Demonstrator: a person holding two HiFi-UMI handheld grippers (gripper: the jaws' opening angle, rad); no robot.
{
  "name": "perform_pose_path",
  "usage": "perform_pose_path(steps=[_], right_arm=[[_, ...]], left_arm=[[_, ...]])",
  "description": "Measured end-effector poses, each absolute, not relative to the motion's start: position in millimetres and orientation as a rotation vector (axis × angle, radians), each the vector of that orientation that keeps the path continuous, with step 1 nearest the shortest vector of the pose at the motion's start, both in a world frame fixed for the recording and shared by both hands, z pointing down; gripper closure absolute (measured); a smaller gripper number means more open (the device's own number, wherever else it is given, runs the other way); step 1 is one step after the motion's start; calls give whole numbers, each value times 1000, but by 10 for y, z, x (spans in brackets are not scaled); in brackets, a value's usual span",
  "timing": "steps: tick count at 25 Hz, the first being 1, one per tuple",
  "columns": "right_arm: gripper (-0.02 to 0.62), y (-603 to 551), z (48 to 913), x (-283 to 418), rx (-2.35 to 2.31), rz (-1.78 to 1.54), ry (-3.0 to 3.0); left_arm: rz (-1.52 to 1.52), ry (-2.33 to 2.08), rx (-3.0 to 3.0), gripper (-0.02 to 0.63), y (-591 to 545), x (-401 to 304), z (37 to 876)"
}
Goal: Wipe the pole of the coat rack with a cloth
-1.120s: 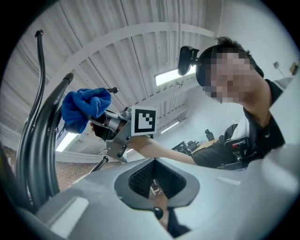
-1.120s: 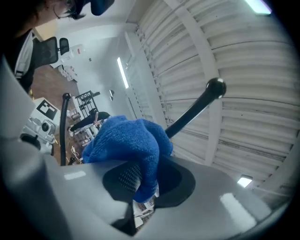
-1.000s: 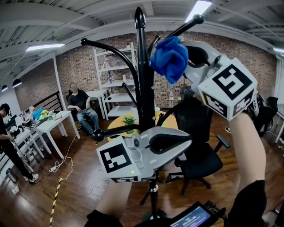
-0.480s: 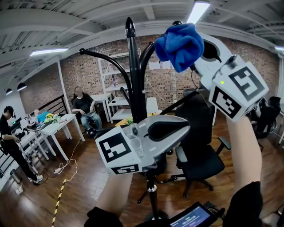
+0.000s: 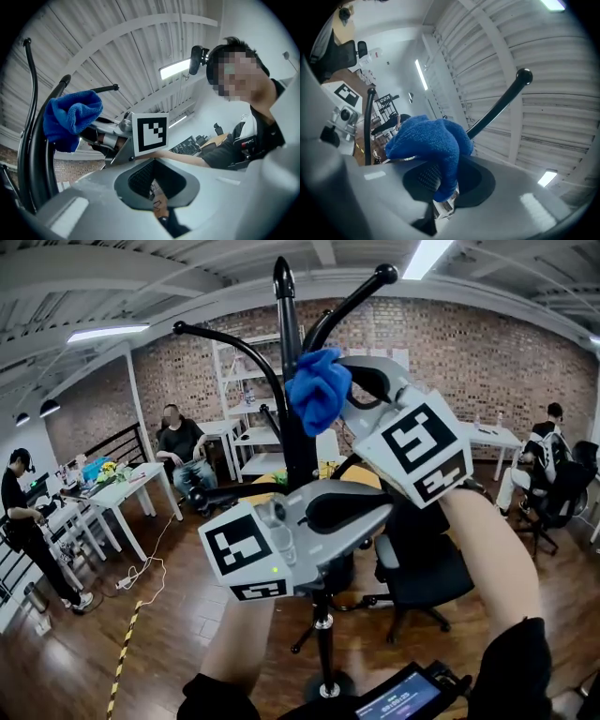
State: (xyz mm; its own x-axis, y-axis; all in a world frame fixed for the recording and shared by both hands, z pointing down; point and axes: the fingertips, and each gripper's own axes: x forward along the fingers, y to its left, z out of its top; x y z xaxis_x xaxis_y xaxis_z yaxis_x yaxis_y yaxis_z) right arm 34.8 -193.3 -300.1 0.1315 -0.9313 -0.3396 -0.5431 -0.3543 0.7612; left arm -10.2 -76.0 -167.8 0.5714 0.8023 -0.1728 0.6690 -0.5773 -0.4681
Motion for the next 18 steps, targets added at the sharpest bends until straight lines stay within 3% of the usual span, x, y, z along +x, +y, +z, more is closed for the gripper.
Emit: perform_pose_path(steps=[18], right_arm=[[546, -2079, -1289, 247, 1542, -607, -1595]], left_arm=[[422, -1300, -2444, 602, -865, -432, -1122]])
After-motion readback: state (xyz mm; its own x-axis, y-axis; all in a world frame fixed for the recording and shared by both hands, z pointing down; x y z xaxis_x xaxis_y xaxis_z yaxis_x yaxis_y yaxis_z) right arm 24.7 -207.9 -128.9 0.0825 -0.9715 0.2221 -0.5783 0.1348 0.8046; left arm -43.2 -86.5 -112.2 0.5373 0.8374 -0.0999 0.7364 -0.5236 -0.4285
